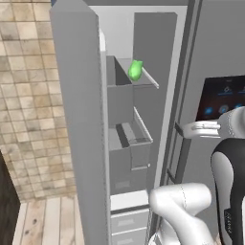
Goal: Take the corn, mushroom, and eggplant from the freezer and place them in the bowl on the counter.
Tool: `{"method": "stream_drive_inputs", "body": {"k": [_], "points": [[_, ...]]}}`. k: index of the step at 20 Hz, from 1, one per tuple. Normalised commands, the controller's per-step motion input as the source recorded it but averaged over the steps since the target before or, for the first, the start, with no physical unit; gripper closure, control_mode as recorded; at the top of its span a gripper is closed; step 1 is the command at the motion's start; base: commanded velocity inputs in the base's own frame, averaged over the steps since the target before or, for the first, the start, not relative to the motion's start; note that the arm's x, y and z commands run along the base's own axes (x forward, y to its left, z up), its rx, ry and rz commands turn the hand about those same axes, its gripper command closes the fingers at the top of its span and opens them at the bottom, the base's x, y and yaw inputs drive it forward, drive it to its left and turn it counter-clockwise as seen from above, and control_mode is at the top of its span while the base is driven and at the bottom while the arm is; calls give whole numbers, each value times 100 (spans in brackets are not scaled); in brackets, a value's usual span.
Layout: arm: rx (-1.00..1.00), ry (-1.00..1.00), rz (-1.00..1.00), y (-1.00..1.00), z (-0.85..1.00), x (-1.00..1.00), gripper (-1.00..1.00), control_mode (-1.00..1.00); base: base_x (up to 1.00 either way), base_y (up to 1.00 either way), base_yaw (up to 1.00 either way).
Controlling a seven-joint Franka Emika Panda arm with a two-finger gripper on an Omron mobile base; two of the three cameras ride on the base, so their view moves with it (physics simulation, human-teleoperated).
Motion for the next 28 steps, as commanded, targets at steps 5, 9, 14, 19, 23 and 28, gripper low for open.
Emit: {"method": "stream_drive_inputs", "body": {"k": [5,9,14,19,23,28], "points": [[0,0,0,0,0,0,-100,100,73,100,4],[0,0,0,0,0,0,-100,100,39,100,38],[0,0,0,0,0,0,-100,100,34,100,32],[0,0,0,0,0,0,-100,100,49,86,21],[6,11,10,36,0,47,-100,-100,15,12,5],[0,2,2,56,29,3,-100,-100,0,0,0]]}}
